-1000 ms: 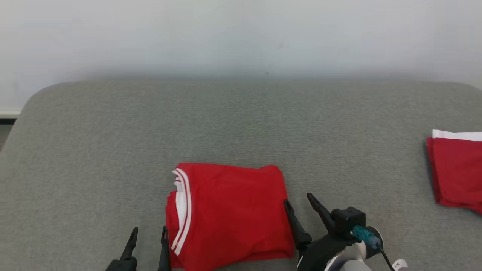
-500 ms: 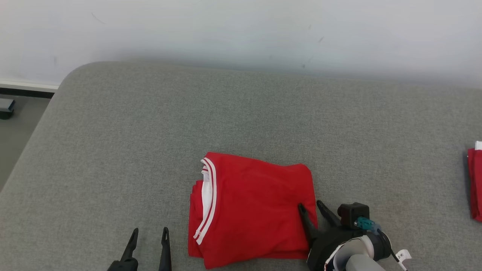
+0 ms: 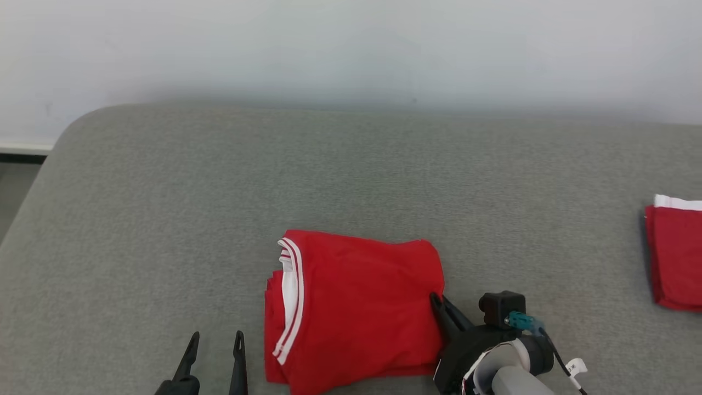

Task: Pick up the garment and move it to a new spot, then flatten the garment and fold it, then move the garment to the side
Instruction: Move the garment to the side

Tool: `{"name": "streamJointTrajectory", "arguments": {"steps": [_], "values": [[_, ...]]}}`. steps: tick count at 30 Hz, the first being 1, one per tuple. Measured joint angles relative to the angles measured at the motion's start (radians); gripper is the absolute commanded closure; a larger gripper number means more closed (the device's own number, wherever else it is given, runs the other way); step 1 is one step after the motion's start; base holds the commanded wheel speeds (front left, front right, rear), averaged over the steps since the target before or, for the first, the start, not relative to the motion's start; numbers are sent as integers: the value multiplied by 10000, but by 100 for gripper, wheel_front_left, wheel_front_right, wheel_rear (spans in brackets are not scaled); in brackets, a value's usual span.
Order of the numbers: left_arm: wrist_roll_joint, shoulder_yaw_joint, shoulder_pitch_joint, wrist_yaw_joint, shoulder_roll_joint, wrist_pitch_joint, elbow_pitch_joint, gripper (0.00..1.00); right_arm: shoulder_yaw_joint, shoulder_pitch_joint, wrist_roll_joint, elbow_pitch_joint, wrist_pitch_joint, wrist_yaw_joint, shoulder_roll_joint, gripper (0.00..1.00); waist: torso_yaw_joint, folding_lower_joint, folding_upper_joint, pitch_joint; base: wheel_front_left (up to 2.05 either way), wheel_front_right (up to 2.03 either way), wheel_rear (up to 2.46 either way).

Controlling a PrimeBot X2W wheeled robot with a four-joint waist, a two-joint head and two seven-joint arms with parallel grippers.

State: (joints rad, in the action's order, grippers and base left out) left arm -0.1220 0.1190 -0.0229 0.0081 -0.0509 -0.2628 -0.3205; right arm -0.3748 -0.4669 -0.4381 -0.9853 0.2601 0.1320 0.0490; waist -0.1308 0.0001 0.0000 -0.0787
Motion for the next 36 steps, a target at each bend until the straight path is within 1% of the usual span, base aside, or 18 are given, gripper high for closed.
{"name": "streamJointTrajectory", "arguments": {"steps": [6, 14, 21, 27, 32, 36], "values": [[-13, -75, 60, -77, 0, 0, 86, 0, 717, 174, 420, 422, 13, 0, 15, 100, 825, 0, 0, 106, 0, 0, 0], [-69, 79, -78, -42, 4, 0, 96, 0, 1567, 537, 1081, 869, 13, 0, 21, 100, 2286, 0, 0, 128, 0, 0, 0], [-13, 178, -347, -77, 4, 0, 98, 0, 1753, 646, 1248, 1218, 13, 0, 17, 100, 3630, -1, 0, 51, 0, 0, 0], [33, 217, -600, -96, 8, 0, 61, 0, 1666, 687, 1062, 1467, 15, 0, 19, 100, 4664, -1, 0, -95, 0, 0, 0], [67, 278, -768, -144, 12, 0, 33, 0, 1680, 691, 972, 1588, 13, 0, 21, 100, 5313, -1, 0, -274, 0, 0, 0], [109, 282, -851, -178, 13, 0, 96, 0, 1743, 689, 972, 1653, 13, 0, 25, 100, 5558, 0, 0, -422, 0, 0, 0]]}}
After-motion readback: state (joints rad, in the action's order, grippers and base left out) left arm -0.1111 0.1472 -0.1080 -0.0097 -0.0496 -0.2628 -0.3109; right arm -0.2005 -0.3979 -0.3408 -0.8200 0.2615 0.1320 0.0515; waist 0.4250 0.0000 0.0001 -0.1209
